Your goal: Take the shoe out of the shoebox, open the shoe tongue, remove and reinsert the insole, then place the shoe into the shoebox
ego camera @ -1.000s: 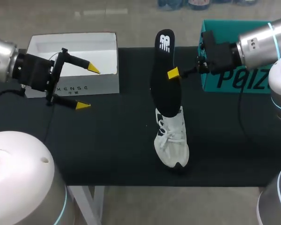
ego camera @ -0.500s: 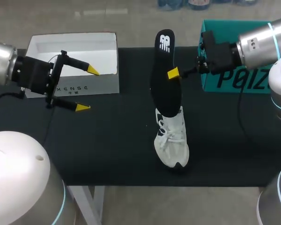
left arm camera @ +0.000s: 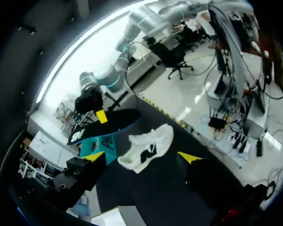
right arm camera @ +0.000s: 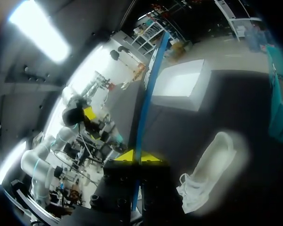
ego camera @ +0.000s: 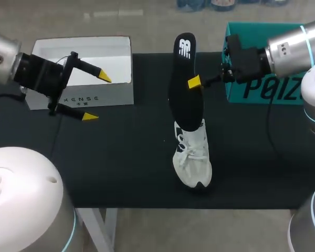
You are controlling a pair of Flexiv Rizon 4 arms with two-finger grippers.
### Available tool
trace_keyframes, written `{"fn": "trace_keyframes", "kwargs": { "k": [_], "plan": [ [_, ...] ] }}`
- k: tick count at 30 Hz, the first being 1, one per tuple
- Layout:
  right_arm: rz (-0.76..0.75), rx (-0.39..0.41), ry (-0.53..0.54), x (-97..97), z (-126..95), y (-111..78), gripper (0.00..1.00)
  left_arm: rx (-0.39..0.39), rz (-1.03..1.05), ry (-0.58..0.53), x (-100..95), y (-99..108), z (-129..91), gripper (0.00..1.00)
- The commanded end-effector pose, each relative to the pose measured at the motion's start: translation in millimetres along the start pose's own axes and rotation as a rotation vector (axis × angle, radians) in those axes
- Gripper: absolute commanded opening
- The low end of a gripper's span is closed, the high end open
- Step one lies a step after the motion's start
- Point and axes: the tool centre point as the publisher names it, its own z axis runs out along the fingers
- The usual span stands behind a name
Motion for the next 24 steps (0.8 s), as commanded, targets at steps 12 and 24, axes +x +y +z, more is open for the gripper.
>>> {"fn": "trace_keyframes", "kwargs": {
  "k": [12,24],
  "plan": [
    [0.001,0.002,-0.003,0.1,1.4,0.4,0.00,-0.023,-0.137,0.113,35.7,17.4,-29.2,1.00],
    [0.001,0.002,-0.003,0.1,1.4,0.4,0.00,-0.049,-0.142,0.124,36.7,19.3,-31.7,1.00]
  ]
}}
